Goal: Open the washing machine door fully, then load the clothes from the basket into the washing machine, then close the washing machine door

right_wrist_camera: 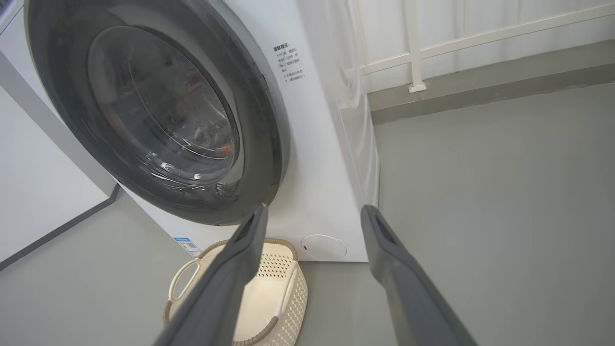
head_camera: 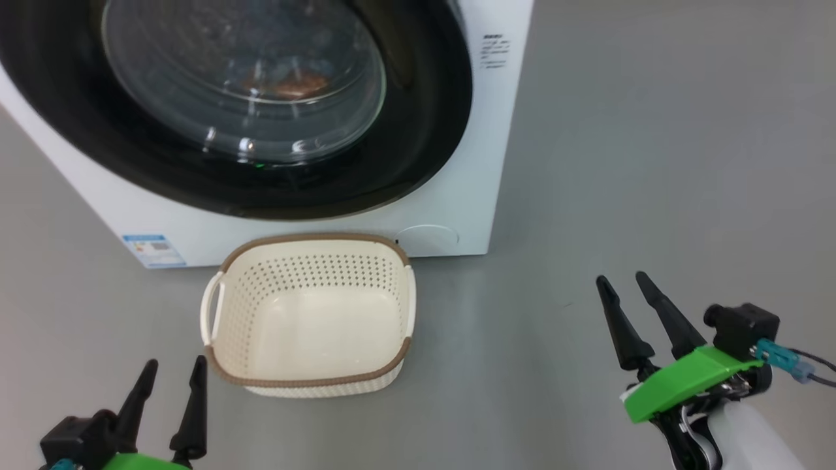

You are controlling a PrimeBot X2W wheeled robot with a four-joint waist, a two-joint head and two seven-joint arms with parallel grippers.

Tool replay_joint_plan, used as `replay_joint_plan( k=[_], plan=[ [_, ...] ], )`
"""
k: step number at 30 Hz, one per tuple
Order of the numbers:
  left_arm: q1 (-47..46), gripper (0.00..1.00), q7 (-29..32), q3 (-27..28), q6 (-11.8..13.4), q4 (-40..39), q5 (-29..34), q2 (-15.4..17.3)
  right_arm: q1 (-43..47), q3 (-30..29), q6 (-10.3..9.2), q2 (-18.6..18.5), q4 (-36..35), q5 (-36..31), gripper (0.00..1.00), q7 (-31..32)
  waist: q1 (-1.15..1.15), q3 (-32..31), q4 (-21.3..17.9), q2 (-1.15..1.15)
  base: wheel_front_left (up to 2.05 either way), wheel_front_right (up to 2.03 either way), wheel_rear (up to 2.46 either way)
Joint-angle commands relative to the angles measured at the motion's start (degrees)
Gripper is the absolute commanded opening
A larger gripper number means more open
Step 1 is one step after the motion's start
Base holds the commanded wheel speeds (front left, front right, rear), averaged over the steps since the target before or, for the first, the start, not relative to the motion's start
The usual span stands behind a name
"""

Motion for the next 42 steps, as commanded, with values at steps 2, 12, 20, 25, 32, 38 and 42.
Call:
replay_joint_plan(
  k=[2, 12, 20, 25, 32, 38, 42],
  plan=[
    [0.0, 1.0, -0.4, 2.6, -0.1, -1.1, -0.8, 1.7, 2.0, -0.1, -0.33, -0.5, -2.1, -0.4, 1.0, -0.3, 0.0, -2.3, -3.0, 0.0, 0.0, 0.0, 0.0],
    [2.2, 1.0, -0.4, 3.8, -0.1, -1.8, -0.8, 1.9, 6.4, -3.1, -0.33, -0.7, -3.2, -0.9, 1.0, -0.3, 0.0, -3.3, -5.4, 0.0, 0.0, 0.0, 0.0],
    [3.1, 1.0, -0.4, 4.5, -0.1, -1.9, -0.8, 1.9, 8.4, -4.4, -0.33, -0.6, -3.5, -1.2, 1.0, -0.3, 0.0, -3.8, -5.6, 0.0, 0.0, 0.0, 0.0],
    [3.0, 1.0, -0.4, 4.7, -0.1, -1.7, -0.6, 1.9, 8.3, -4.3, -0.33, -0.4, -3.6, -1.3, 1.0, -0.3, 0.0, -3.7, -5.7, 0.0, 0.0, 0.0, 0.0],
    [4.2, 0.0, 0.0, 2.6, 0.0, 0.0, -0.6, 0.1, 8.6, -5.3, 0.01, 0.1, -1.8, -0.5, 0.0, 0.0, 0.0, -3.9, -5.8, 0.0, 0.0, 0.0, 0.0],
    [4.5, 0.0, 0.7, 2.5, 0.0, 1.4, -2.6, -1.4, 9.5, -5.6, 0.01, 1.2, -0.6, 1.4, 0.0, 0.7, 0.04, -4.1, -5.7, 0.0, 0.0, 0.0, 0.0],
    [4.3, 0.0, 1.3, 2.8, 0.0, 1.4, -4.7, -1.7, 9.6, -6.0, 0.0, 1.4, -1.0, 3.4, 0.0, 1.3, 0.11, -4.3, -5.6, 0.0, 0.0, 0.0, 0.0]
  ],
)
